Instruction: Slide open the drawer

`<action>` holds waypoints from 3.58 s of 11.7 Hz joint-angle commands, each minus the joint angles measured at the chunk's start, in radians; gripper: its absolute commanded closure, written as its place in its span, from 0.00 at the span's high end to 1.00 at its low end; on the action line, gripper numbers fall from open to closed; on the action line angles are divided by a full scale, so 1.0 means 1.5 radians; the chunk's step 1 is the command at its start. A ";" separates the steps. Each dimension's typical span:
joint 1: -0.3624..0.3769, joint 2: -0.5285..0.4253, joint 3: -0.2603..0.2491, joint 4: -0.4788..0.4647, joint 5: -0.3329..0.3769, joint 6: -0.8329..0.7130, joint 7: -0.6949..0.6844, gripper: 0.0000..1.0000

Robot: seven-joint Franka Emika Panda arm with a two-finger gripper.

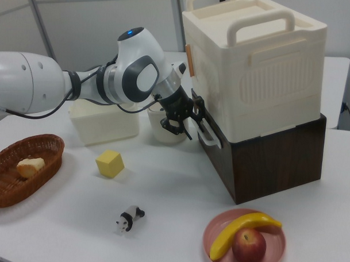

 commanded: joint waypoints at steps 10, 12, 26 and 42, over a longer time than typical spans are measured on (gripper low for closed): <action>0.001 -0.002 -0.005 -0.006 -0.009 0.017 0.004 0.30; 0.000 0.000 -0.005 -0.006 -0.008 0.018 0.004 0.29; -0.011 -0.016 -0.003 -0.005 -0.007 0.016 0.001 0.05; -0.005 -0.068 0.017 -0.056 -0.004 -0.041 0.004 0.04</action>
